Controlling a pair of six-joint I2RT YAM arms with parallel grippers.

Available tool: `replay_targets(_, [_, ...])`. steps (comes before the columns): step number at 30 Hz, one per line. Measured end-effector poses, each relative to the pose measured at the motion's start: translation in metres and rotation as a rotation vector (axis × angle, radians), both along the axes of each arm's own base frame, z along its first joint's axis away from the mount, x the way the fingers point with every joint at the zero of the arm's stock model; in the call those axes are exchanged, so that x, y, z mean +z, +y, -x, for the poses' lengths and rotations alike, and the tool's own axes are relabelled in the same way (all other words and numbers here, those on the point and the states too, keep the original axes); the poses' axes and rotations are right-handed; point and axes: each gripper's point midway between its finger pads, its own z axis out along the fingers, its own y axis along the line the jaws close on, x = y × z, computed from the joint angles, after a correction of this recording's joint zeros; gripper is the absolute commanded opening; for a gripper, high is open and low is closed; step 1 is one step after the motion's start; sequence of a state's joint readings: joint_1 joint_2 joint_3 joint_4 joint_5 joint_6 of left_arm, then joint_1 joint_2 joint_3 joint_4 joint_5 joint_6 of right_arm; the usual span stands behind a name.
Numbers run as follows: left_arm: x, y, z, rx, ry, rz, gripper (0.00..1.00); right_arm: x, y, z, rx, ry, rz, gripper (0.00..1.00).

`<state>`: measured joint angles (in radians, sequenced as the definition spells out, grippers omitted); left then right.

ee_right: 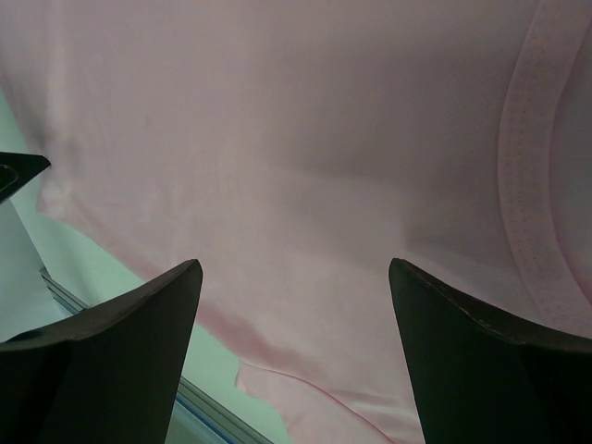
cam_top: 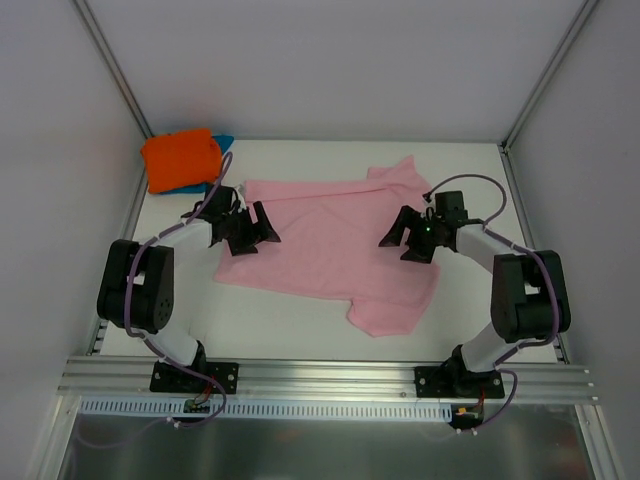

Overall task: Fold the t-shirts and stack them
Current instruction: Grap the side of the flattened tshirt furthest away from the robot with both arms

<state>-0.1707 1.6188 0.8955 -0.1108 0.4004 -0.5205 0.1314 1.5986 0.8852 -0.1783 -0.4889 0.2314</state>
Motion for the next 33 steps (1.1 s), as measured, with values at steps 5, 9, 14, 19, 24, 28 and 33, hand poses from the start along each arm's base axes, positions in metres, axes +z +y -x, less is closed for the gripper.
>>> replay_targets(5, [-0.008, 0.003, 0.003, 0.020, 0.035, -0.019, 0.79, -0.020, 0.005, 0.021, 0.016, 0.067, 0.011, 0.87])
replay_targets(9, [-0.013, 0.003, 0.008, 0.031, 0.058, -0.034, 0.79, -0.021, 0.006, 0.022, 0.012, 0.067, 0.004, 0.87])
replay_targets(14, [-0.022, 0.001, 0.017, 0.057, 0.087, -0.021, 0.78, -0.021, 0.007, 0.033, 0.016, 0.047, 0.003, 0.87])
replay_targets(19, [-0.023, -0.001, 0.020, 0.082, 0.060, 0.014, 0.77, -0.021, 0.003, 0.050, 0.020, 0.053, 0.016, 0.87])
replay_targets(24, [-0.023, -0.010, 0.031, 0.090, 0.043, 0.054, 0.77, -0.023, -0.006, 0.067, 0.020, 0.078, 0.068, 0.88])
replay_targets(28, [-0.022, -0.019, 0.051, 0.075, 0.045, 0.077, 0.77, -0.024, -0.017, 0.084, 0.017, 0.098, 0.119, 0.88])
replay_targets(33, [-0.022, -0.021, 0.084, 0.068, 0.056, 0.093, 0.77, -0.024, -0.027, 0.103, 0.009, 0.115, 0.159, 0.88])
